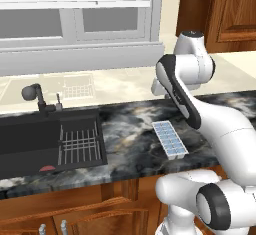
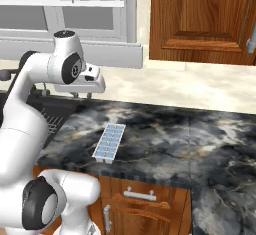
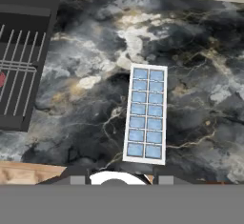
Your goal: The ice cube tray has been filled with water. Take the tray and place it in the freezer to make ice. Close the freezer door after placing the tray.
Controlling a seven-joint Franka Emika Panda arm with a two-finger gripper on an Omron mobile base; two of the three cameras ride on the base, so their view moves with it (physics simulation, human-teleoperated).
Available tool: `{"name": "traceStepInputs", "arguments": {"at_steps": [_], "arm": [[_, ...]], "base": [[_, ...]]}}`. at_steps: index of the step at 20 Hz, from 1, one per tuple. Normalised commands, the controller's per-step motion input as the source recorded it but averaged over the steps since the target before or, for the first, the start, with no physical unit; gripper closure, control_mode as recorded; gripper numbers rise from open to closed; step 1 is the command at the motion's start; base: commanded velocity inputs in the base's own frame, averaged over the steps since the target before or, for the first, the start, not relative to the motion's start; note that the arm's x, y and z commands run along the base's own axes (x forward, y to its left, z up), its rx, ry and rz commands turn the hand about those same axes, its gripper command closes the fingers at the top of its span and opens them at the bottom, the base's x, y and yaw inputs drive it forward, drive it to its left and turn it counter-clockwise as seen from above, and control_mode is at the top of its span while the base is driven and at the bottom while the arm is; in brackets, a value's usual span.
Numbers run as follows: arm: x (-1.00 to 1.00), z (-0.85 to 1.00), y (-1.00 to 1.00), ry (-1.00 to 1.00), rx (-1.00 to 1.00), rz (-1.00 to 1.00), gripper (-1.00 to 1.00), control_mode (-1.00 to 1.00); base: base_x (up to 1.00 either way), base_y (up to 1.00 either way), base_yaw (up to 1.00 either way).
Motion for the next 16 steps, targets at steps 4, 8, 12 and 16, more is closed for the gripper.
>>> {"name": "traceStepInputs", "arguments": {"at_steps": [4, 8, 12, 16], "arm": [[-0.16, 0.00, 0.00, 0.00, 0.00, -0.05, -1.00, -1.00], [-0.35, -0.14, -0.29, 0.00, 0.14, -0.23, -1.00, -1.00], [-0.35, -0.34, -0.44, 0.00, 0.22, -0.28, -1.00, -1.00], [-0.22, -0.48, -0.37, 0.00, 0.23, -0.31, -1.00, -1.00]], "base": [[0.00, 0.00, 0.00], [0.00, 0.00, 0.00], [0.00, 0.00, 0.00], [0.00, 0.00, 0.00]]}}
